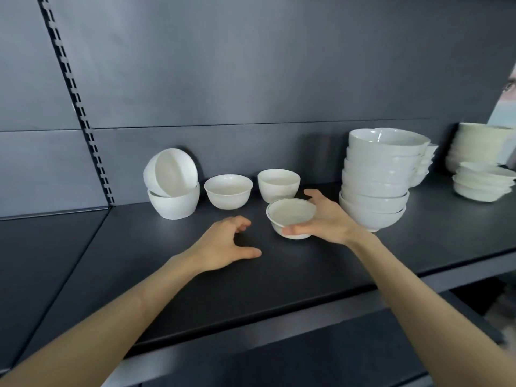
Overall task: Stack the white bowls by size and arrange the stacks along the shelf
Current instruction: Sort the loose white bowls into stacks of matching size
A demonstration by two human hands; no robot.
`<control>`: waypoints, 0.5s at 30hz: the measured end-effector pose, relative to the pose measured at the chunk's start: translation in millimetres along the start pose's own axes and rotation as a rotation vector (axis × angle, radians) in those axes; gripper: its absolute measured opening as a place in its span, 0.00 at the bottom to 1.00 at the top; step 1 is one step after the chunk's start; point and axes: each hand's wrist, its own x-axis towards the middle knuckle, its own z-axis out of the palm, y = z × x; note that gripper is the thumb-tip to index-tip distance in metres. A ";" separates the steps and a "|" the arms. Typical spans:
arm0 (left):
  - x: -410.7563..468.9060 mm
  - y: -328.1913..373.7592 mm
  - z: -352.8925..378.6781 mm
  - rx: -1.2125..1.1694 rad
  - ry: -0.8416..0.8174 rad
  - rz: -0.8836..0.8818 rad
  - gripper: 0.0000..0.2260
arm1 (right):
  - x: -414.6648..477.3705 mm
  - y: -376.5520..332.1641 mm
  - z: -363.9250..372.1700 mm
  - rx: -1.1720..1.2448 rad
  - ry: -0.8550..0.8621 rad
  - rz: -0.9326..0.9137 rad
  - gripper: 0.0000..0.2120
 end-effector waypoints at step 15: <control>-10.8 98.7 14.8 -0.714 -0.116 0.258 0.24 | -89.7 -22.8 -70.1 0.222 0.119 -0.104 0.48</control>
